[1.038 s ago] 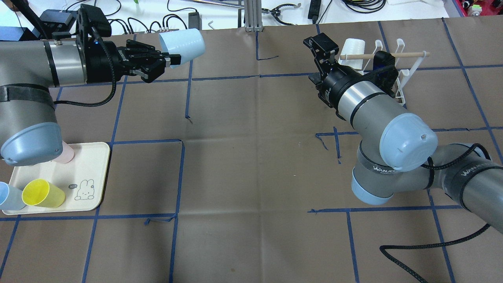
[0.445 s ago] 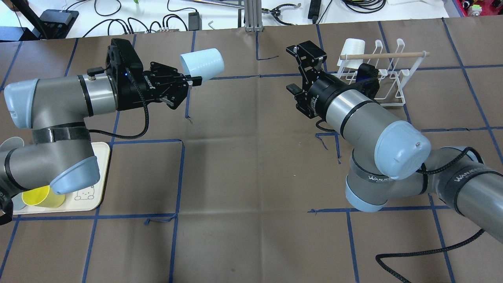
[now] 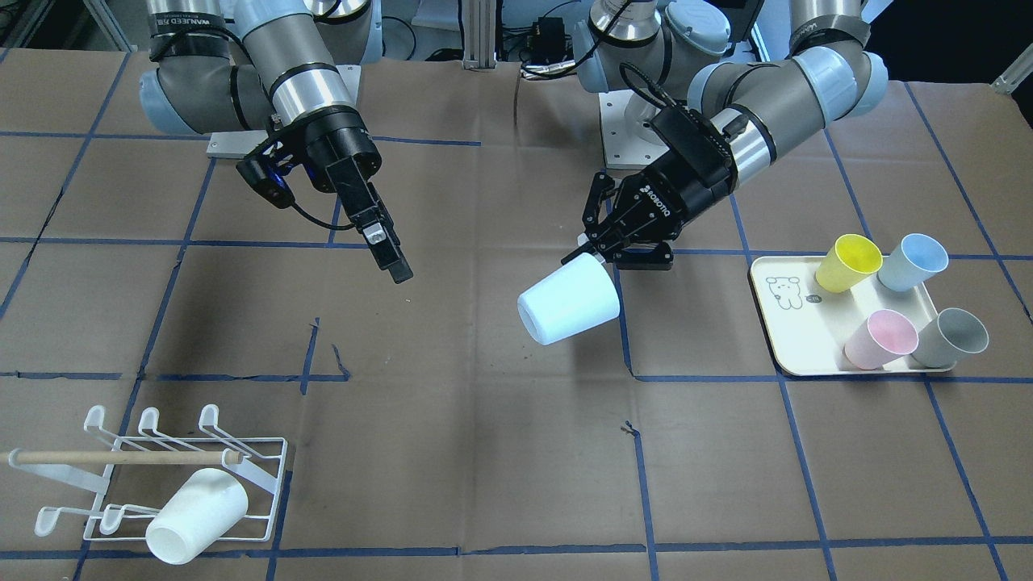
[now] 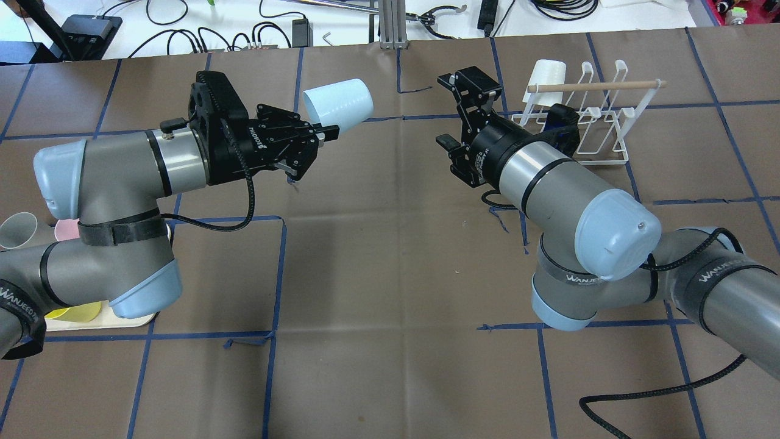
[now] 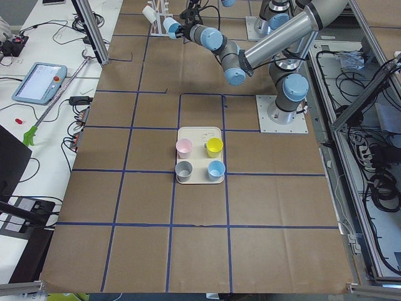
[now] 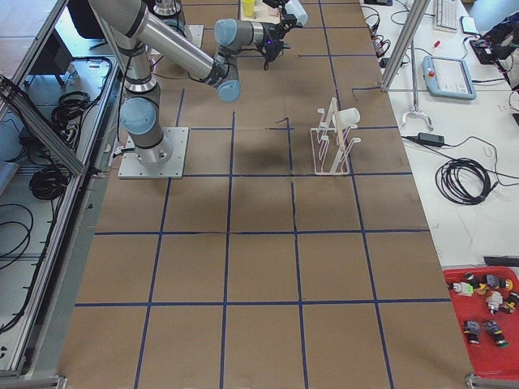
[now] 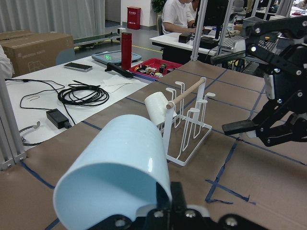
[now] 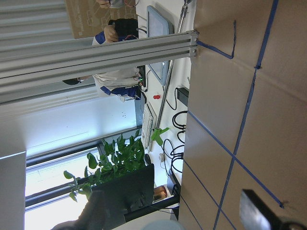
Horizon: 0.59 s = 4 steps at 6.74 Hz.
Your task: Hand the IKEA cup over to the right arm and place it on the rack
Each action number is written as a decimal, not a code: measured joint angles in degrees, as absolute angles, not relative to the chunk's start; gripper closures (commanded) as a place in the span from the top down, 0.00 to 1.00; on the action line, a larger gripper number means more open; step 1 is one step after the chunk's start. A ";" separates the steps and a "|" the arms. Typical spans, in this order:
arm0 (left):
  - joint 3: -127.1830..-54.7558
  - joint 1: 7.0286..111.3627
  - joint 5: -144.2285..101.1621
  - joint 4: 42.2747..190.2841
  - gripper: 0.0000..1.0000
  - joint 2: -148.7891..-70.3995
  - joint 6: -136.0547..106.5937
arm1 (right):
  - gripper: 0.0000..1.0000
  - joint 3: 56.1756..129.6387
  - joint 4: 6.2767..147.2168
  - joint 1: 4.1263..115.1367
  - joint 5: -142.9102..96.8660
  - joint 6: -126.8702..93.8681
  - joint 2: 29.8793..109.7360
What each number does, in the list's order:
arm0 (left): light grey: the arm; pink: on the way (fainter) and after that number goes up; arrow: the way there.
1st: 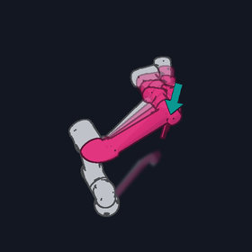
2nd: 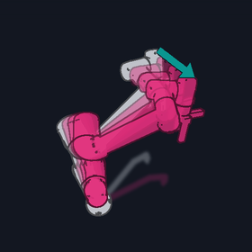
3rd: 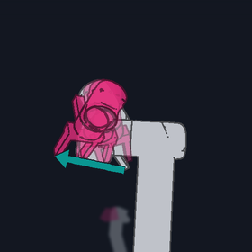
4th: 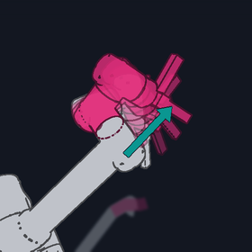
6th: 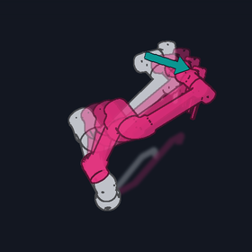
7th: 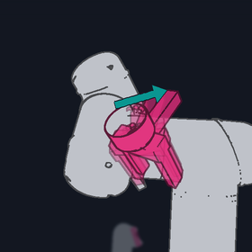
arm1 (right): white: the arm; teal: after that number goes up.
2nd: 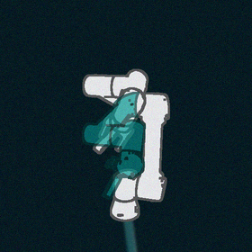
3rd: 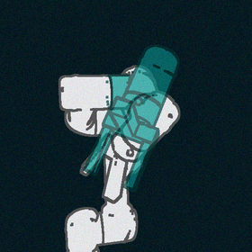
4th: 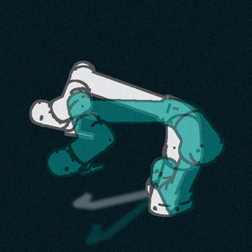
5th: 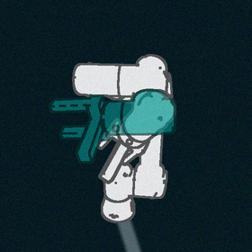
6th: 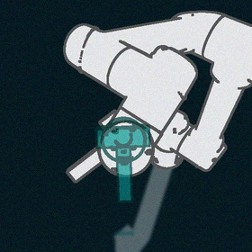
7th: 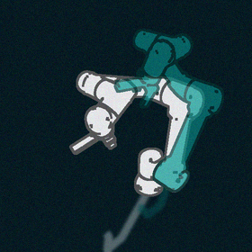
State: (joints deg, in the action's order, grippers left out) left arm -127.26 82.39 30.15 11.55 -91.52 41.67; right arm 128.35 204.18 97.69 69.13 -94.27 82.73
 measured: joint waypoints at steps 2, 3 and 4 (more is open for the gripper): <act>-128.39 83.68 30.36 7.79 0.01 -91.22 38.35 | 0.93 128.26 204.08 99.22 69.56 -95.04 82.82; -128.52 83.79 30.39 7.11 0.01 -91.12 37.51 | 0.92 128.24 204.06 99.68 69.63 -95.68 82.91; -128.56 83.86 30.41 6.86 0.02 -91.09 37.24 | 0.93 128.17 204.04 100.49 69.68 -96.03 82.97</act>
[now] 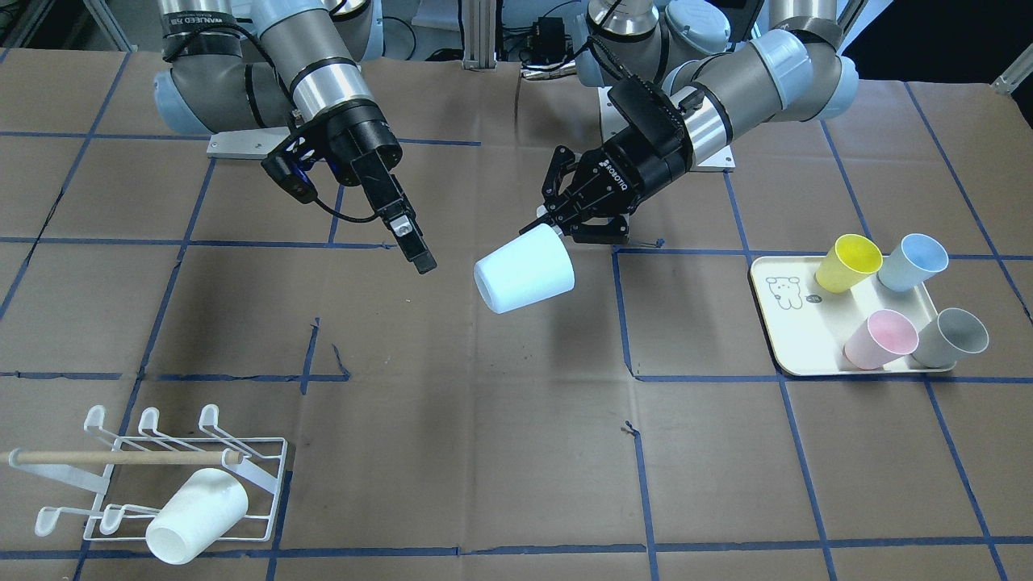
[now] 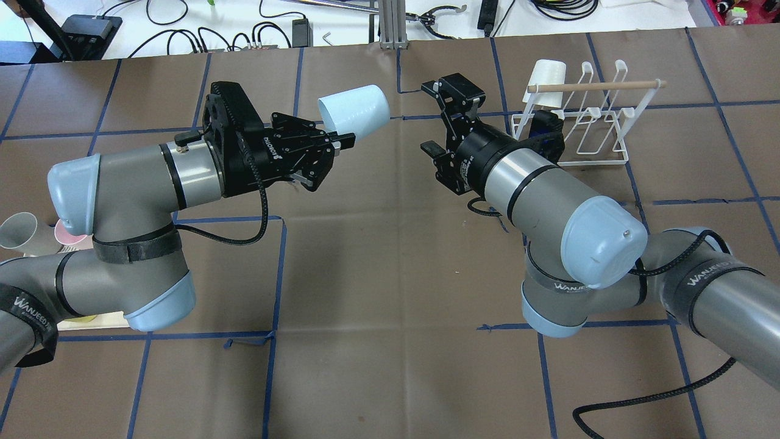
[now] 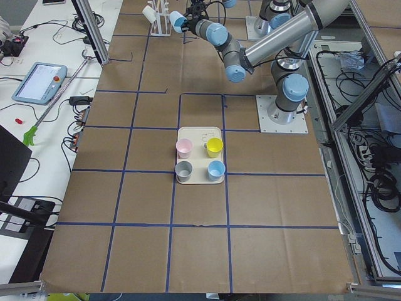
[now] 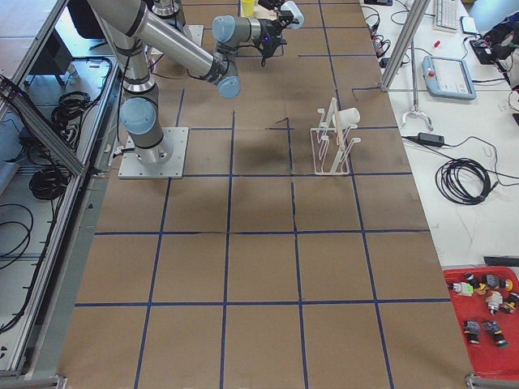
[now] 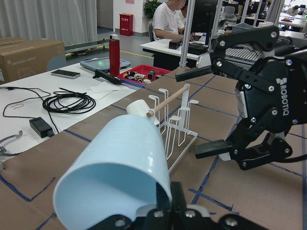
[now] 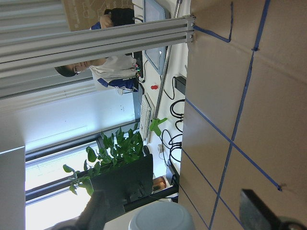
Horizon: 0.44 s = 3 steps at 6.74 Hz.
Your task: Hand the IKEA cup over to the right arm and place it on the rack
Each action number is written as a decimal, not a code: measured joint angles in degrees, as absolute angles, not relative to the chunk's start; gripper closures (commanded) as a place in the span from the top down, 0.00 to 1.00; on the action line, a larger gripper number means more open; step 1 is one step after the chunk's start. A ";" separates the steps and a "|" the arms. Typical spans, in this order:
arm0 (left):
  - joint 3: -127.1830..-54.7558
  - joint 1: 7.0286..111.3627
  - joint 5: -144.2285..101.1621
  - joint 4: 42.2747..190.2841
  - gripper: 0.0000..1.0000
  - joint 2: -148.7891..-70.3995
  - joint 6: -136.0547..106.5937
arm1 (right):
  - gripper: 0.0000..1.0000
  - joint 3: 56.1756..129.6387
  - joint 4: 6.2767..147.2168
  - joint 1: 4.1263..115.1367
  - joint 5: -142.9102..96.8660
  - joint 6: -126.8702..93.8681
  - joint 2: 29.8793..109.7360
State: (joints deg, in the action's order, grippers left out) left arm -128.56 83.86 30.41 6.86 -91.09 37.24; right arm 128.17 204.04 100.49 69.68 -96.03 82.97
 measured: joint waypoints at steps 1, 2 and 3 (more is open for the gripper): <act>-128.58 83.90 30.41 6.80 0.02 -91.04 37.19 | 0.95 128.11 204.02 101.49 69.80 -96.17 82.99; -128.58 83.95 30.41 6.78 0.02 -91.00 37.18 | 0.97 127.85 203.95 102.52 70.64 -96.22 82.95; -128.58 84.07 30.41 6.77 0.02 -90.98 37.18 | 0.99 126.87 203.73 103.57 72.18 -96.22 82.82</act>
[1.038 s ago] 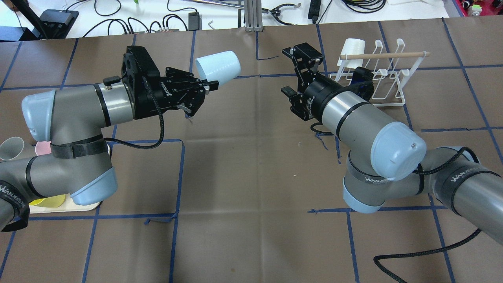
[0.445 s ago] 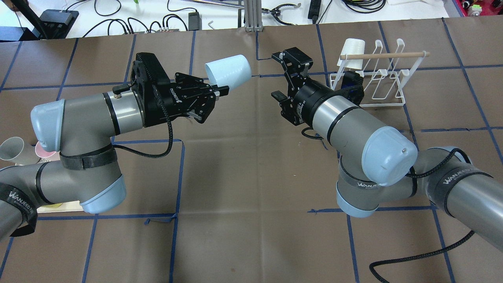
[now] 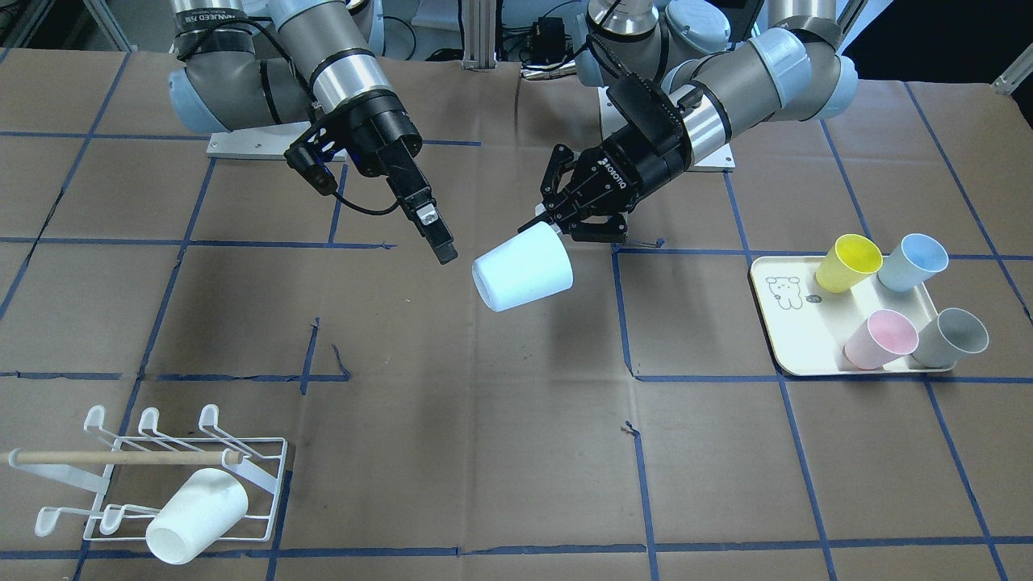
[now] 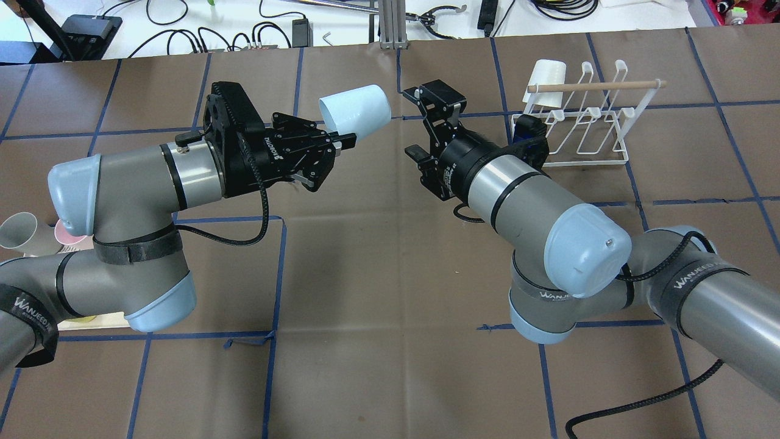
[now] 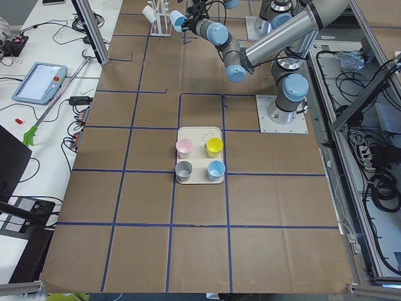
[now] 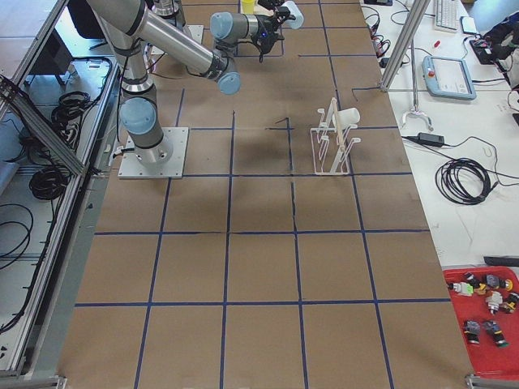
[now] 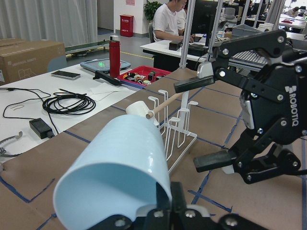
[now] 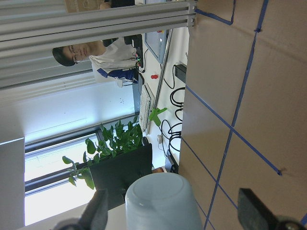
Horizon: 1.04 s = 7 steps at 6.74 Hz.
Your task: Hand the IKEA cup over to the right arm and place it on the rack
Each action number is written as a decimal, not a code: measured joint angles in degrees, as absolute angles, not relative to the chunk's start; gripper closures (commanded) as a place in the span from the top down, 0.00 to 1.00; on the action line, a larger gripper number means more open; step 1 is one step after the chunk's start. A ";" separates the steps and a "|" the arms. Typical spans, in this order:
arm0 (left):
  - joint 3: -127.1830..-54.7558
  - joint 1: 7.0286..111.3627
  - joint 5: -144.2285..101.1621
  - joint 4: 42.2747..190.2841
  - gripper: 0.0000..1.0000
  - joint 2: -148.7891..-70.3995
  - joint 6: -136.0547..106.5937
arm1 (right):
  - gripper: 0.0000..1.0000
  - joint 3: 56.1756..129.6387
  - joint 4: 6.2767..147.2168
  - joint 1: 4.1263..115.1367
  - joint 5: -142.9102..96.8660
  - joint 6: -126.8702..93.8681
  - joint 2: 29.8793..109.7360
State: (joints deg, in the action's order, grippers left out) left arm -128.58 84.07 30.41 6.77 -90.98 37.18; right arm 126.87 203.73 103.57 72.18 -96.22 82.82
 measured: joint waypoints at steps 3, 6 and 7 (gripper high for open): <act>-128.66 84.84 30.43 6.83 0.02 -90.76 37.22 | 1.00 124.32 202.12 105.23 73.32 -95.36 81.62; -128.67 85.23 30.50 6.85 0.03 -90.64 37.18 | 1.00 123.59 201.89 105.95 73.20 -95.20 80.10; -128.67 85.25 30.49 6.86 0.03 -90.63 37.18 | 1.00 122.37 201.88 106.23 73.21 -95.43 79.01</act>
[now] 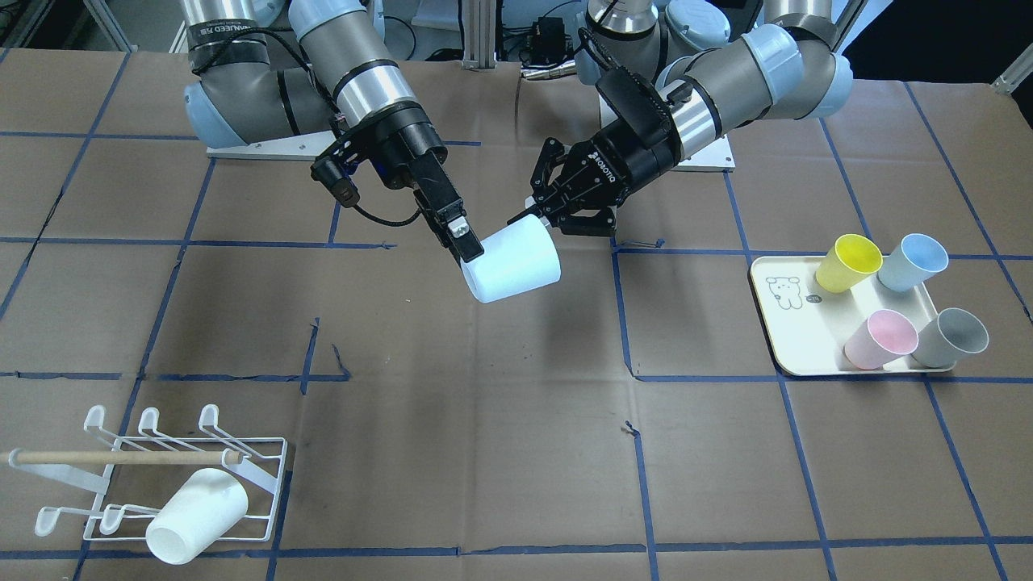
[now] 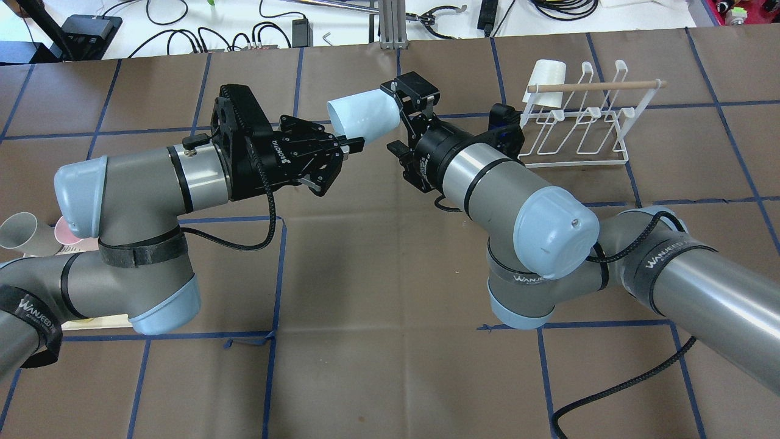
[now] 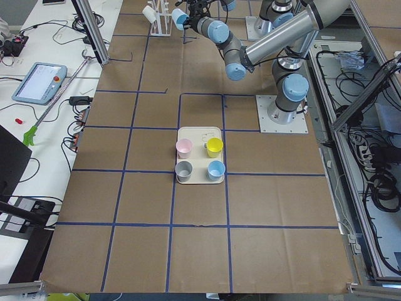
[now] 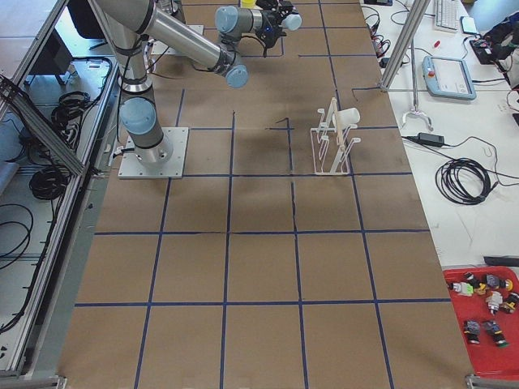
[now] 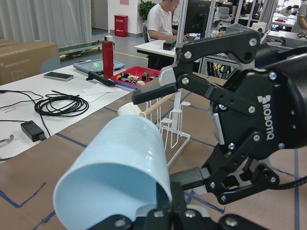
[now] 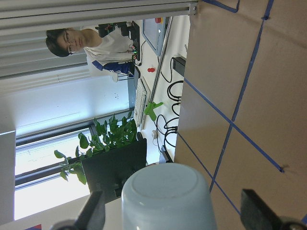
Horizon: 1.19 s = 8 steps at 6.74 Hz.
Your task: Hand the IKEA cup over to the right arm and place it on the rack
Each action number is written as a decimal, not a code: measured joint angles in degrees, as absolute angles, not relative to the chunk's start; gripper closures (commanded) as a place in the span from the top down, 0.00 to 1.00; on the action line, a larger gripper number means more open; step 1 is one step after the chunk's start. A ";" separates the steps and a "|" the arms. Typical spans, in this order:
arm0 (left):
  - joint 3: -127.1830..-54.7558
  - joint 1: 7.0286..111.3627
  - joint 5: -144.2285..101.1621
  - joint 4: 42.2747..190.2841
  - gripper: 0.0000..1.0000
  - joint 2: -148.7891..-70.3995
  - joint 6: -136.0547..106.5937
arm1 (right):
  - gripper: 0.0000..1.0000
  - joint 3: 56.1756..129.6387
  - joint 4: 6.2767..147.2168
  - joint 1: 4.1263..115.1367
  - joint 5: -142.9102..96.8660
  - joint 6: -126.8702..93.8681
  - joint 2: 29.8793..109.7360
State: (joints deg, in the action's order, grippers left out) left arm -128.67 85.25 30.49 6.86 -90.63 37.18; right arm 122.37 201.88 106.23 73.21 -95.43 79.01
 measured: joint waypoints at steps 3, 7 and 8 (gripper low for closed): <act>-128.67 85.25 30.50 6.86 0.03 -90.59 37.18 | 1.00 120.10 201.80 106.92 73.21 -95.67 77.24; -128.67 85.25 30.50 6.86 0.04 -90.50 37.12 | 0.78 119.77 201.69 106.96 73.27 -95.54 77.10; -128.67 85.25 30.50 6.86 0.04 -90.47 37.10 | 0.68 119.84 201.65 106.99 73.27 -95.43 77.08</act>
State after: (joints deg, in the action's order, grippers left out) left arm -128.67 85.25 30.50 6.86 -90.47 37.10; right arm 119.84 201.65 106.99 73.27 -95.43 77.08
